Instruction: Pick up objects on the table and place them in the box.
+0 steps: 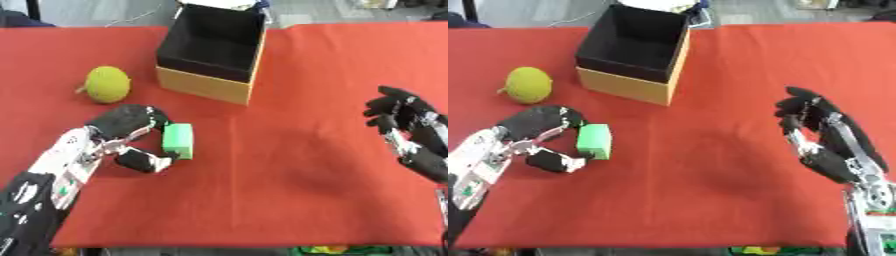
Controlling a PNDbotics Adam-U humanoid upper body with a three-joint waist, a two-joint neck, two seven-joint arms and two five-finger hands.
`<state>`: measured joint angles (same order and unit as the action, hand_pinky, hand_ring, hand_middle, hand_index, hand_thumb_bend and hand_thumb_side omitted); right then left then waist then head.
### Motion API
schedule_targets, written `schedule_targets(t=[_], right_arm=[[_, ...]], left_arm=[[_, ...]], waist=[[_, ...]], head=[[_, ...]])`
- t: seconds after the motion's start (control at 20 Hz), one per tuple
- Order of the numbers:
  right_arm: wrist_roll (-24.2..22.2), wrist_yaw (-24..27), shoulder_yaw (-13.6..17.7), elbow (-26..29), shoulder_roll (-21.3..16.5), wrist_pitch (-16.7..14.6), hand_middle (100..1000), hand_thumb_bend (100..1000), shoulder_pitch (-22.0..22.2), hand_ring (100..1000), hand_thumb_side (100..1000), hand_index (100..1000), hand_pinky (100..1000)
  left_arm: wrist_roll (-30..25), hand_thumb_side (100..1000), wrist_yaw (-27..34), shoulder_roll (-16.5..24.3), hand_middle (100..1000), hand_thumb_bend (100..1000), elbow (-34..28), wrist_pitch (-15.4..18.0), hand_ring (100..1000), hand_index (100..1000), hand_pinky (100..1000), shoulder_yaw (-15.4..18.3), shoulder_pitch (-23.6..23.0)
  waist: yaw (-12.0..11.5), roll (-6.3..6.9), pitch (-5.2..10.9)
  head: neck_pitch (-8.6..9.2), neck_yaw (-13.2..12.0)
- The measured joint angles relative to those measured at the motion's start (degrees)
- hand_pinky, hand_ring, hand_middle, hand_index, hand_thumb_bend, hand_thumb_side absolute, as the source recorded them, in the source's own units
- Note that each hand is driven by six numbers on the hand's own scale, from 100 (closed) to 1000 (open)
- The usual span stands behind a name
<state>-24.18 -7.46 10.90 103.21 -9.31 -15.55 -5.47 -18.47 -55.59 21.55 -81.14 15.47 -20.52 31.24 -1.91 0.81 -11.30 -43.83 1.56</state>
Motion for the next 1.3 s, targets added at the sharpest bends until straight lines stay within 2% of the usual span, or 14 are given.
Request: schedule_targets(t=[0.15, 0.4, 0.75, 0.95, 1.3], right_arm=[[-0.03, -0.02, 0.00, -0.03, 0.00, 0.03, 711, 100, 0.00, 723, 470, 907, 665], [-0.10, -0.06, 0.01, -0.09, 0.00, 0.11, 711, 100, 0.03, 723, 470, 907, 665], [-0.22, -0.07, 0.00, -0.10, 0.00, 0.22, 710, 100, 0.28, 723, 470, 907, 665], [-0.31, -0.08, -0.07, -0.10, 0.00, 0.18, 710, 100, 0.44, 723, 470, 907, 665], [-0.96, -0.07, -0.54, -0.13, 0.00, -0.06, 710, 100, 0.46, 723, 470, 907, 665]], left_arm=[[0.30, 594, 1.27, 0.30, 551, 191, -1.42, -0.44, 642, 753, 709, 0.35, 0.30], [-0.10, 531, 4.66, 2.06, 548, 222, -4.96, -1.89, 640, 755, 709, 1.40, 2.31], [-0.81, 471, 7.38, 3.30, 548, 255, -7.02, -4.46, 640, 762, 707, 2.86, 9.28], [-0.89, 459, 7.23, 2.74, 554, 261, -3.35, -6.15, 641, 767, 705, 3.69, 14.85], [0.02, 464, 3.07, -1.36, 568, 256, 7.08, -8.91, 635, 781, 696, 5.96, 21.92]], waist=[[0.00, 0.15, 0.00], [-0.05, 0.21, 0.00], [0.35, 0.47, 0.01], [0.86, 0.47, 0.03], [2.34, 0.51, 0.04]], head=[[0.00, 0.01], [0.00, 0.07], [0.00, 0.11], [0.00, 0.07], [0.00, -0.05]])
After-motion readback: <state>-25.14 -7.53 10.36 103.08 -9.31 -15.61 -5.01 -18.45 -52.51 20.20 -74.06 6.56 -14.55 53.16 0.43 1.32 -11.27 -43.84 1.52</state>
